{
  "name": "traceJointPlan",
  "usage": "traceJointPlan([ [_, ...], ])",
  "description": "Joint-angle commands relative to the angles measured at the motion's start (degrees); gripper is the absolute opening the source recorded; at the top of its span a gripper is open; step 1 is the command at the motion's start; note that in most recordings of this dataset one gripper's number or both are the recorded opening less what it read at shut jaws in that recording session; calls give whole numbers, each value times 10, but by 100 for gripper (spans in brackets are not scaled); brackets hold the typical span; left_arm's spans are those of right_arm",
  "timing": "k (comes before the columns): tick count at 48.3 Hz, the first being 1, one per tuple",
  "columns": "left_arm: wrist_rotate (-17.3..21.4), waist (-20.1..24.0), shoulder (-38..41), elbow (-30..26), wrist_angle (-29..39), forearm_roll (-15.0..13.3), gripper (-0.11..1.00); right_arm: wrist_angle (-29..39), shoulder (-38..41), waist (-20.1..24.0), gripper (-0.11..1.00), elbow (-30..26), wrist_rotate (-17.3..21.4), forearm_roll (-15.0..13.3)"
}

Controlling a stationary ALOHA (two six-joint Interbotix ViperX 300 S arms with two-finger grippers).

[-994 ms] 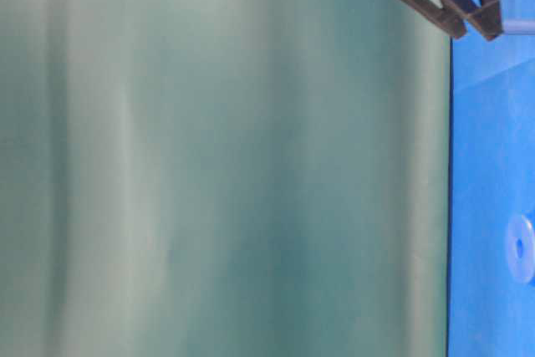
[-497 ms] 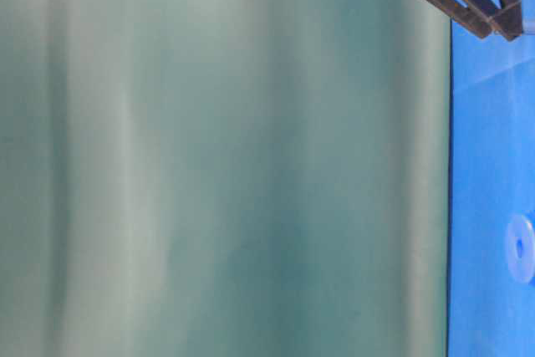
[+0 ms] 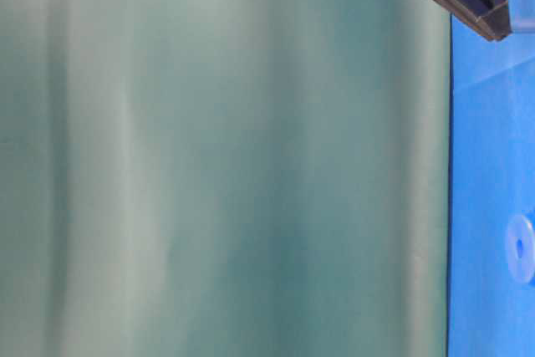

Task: Insert the shaft placed at a random location into the center hole of the small gear at another random location.
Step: 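Lower the right gripper around the silver shaft and close on it, then lift the shaft and carry it left over the blue gear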

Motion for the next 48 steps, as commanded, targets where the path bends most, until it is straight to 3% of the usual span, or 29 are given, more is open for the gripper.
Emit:
traceJointPlan([
  [1, -1, 1, 3, -5, 0, 0, 0, 1, -12, 3, 3, -7, 2, -1],
  [23, -2, 1, 3, -6, 2, 1, 0, 165, -172, 3, 3, -34, 0, -1],
  [48, -2, 1, 3, -5, 3, 0, 0, 163, -152, 21, 3, -62, 1, 0],
])
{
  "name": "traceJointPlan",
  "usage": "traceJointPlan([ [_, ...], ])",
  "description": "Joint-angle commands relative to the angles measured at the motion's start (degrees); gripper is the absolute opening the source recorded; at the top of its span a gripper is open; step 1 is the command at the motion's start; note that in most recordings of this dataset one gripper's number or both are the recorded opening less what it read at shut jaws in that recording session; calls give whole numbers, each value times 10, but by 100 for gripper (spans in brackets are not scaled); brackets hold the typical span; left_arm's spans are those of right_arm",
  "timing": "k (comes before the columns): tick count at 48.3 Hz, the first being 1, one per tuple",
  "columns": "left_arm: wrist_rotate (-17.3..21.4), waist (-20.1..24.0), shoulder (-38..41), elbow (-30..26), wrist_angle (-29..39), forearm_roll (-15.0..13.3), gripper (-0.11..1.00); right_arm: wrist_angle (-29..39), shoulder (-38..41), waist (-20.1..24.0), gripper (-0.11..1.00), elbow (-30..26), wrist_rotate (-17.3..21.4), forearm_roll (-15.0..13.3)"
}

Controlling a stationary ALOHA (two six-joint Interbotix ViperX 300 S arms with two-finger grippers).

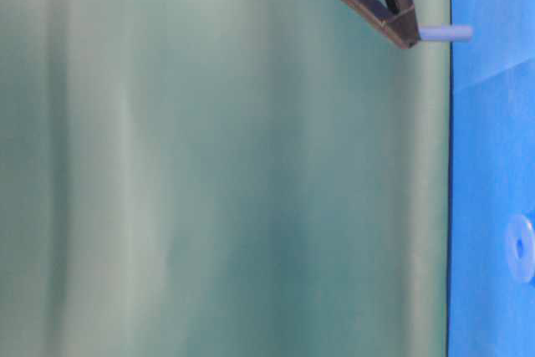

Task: Insert the shaft placed at a random location into the center hole of the small gear at another random location.
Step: 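Lift the shaft and carry it left over the blue gear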

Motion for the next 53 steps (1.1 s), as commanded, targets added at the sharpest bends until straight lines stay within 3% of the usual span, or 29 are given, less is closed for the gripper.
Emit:
traceJointPlan([
  [1, -1, 1, 3, -5, -3, 2, 0, -11, 7, 9, 3, -25, 0, 0],
  [29, -1, 1, 3, -5, 2, 2, 0, 13, 151, 40, 3, -211, -4, -1],
  [53, -2, 1, 2, -5, 2, 2, 0, 25, 215, 57, 3, -299, -4, -2],
])
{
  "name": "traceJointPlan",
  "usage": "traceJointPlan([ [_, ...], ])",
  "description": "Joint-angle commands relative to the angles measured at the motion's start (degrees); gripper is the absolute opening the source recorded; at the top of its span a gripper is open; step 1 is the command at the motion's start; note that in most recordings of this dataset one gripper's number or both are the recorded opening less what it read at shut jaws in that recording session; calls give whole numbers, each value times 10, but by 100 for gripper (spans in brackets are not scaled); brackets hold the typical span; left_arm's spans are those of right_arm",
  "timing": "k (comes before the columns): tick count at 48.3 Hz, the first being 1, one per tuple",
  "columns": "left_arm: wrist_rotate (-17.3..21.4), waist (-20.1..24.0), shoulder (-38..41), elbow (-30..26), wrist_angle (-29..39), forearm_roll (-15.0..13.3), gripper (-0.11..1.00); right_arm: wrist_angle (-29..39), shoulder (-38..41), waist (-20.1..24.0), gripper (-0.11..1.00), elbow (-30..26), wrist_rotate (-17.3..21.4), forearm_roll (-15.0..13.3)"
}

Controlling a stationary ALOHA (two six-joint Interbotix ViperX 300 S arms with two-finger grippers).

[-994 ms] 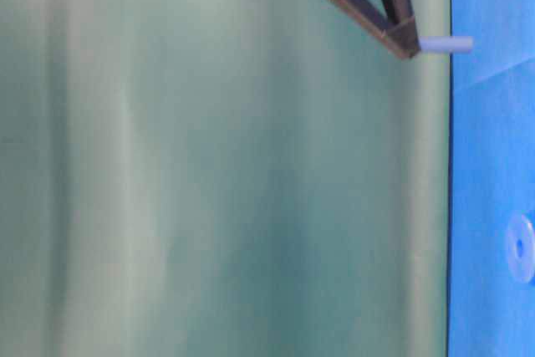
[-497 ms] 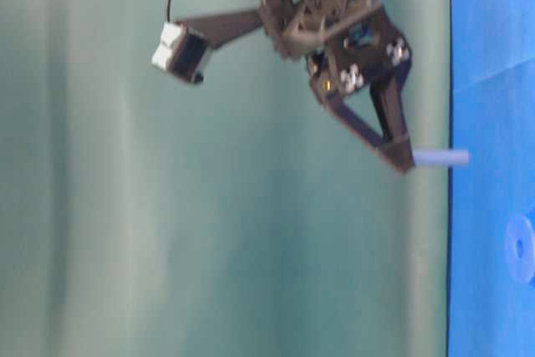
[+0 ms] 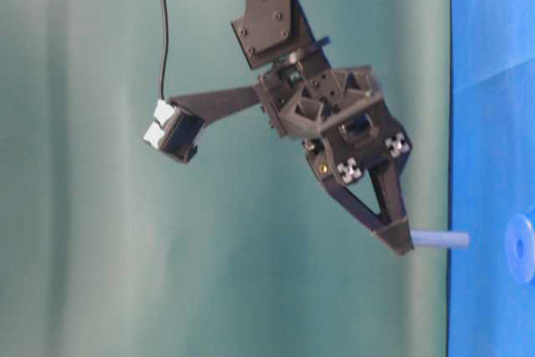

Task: Insert the shaft placed at a random location into the center hole of the small gear at another random location.
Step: 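Lift the shaft and carry it left over the blue gear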

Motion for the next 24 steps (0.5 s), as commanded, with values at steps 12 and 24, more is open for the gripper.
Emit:
traceJointPlan([
  [12, -1, 1, 3, -4, -3, 1, 0, 0, 0, 2, 3, -22, -1, -1],
  [24, 0, 1, 2, -5, -3, 0, 0, -15, 31, 0, 3, -24, -1, 1],
])
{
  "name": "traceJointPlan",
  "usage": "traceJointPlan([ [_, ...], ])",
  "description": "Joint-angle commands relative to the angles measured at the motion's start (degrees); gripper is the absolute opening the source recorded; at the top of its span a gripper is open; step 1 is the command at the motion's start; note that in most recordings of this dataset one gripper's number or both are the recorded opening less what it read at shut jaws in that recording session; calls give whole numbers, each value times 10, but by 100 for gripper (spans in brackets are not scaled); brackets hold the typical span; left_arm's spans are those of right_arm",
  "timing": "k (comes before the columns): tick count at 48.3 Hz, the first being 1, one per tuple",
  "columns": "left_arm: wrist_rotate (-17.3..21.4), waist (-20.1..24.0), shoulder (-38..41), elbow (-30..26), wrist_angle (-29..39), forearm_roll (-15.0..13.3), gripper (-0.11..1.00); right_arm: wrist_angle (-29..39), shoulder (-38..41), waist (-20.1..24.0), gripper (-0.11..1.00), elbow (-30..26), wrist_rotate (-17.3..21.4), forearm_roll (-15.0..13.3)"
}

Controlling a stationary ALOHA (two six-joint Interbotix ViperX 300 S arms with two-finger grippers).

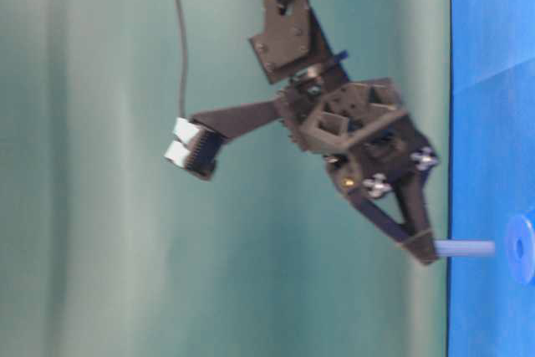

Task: Insert the shaft placed at a random location into the center hole of the small gear at another random location.
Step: 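Lift the shaft and carry it left over the blue gear, then align the shaft over the gear's center hole and lower it in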

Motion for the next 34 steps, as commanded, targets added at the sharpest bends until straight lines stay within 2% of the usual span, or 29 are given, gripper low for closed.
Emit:
traceJointPlan([
  [1, 0, 1, 2, -6, -3, 1, 0, -14, 0, -1, 3, -13, -1, 2],
  [34, 0, 1, -1, -6, -3, 1, 0, -33, 27, -4, 3, -9, 2, 3],
])
